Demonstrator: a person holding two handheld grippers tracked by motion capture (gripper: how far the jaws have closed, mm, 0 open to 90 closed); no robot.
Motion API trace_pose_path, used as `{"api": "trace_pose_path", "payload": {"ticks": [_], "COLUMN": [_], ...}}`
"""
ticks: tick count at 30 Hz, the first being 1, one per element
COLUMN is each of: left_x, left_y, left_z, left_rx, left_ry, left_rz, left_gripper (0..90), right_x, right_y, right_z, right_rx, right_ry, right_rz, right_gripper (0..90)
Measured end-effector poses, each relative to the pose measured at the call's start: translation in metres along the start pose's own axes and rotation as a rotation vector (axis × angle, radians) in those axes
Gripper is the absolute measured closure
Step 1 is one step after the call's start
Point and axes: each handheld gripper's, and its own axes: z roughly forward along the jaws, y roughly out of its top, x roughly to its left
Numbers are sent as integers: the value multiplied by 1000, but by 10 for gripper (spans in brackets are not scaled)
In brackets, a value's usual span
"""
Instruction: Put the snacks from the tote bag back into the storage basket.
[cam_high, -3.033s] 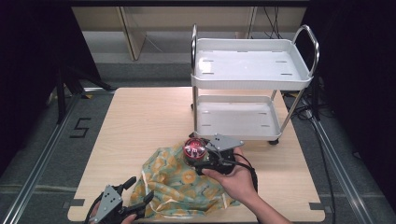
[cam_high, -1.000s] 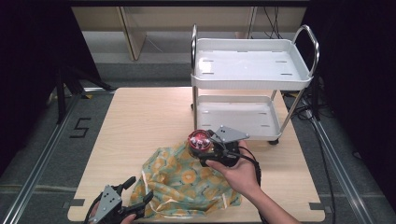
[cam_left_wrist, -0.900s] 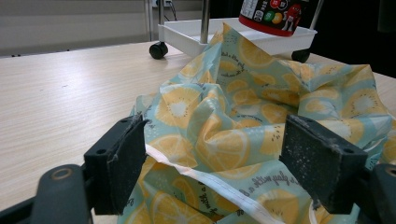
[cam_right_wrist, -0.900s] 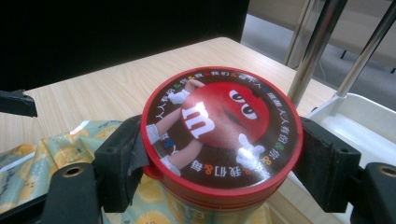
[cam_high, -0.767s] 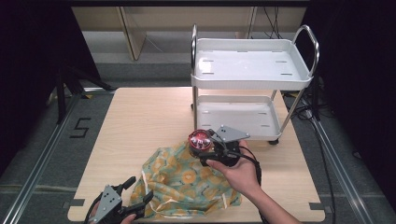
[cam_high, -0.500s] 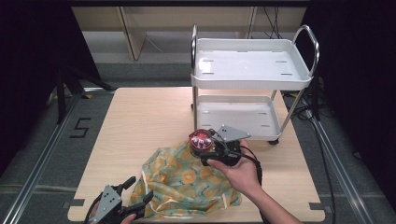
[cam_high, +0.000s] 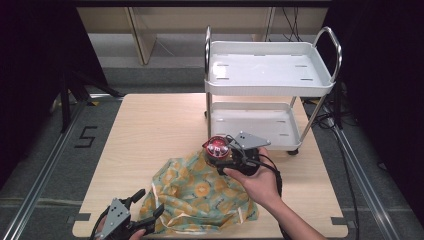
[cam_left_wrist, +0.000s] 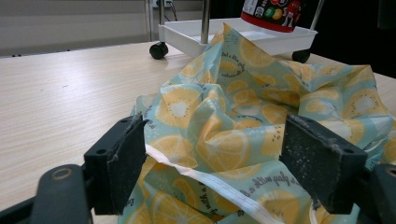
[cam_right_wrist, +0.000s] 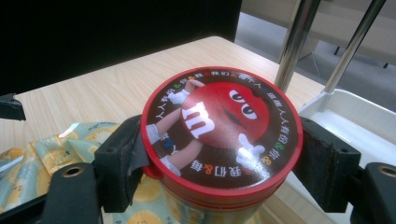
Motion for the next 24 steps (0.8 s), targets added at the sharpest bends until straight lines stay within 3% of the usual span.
{"api": "trace_pose_path", "payload": {"ticks": [5, 6, 7, 10, 12, 17, 21, 22, 23, 24], "left_x": [0, 0, 0, 0, 0, 0, 0, 0, 0, 0], "left_y": [0, 0, 0, 0, 0, 0, 0, 0, 0, 0], "left_z": [0, 0, 0, 0, 0, 0, 0, 0, 0, 0], "left_rx": [-2, -2, -2, -3, 0, -2, -2, -3, -3, -2], "left_ry": [0, 0, 0, 0, 0, 0, -1, -1, -1, -2], "left_rz": [-1, 0, -1, -1, -1, 1, 1, 1, 1, 1], "left_gripper": [215, 215, 215, 215, 215, 215, 215, 216, 215, 216], "right_x": [-1, 1, -1, -3, -3, -7, -7, -5, -5, -9], "right_y": [1, 1, 2, 2, 1, 2, 2, 1, 1, 2], "right_z": [-1, -1, -1, -1, -2, -3, -2, -3, -3, -2], "right_rx": [-2, 5, -5, -9, -1, -1, 1, 9, 9, -9], "right_ry": [-11, -10, -7, -15, -6, -29, -11, -19, -19, -37], "right_rz": [3, 35, -2, -9, 40, -3, 14, 47, 47, 12], "right_gripper": [261, 261, 261, 261, 261, 261, 261, 261, 261, 261]}}
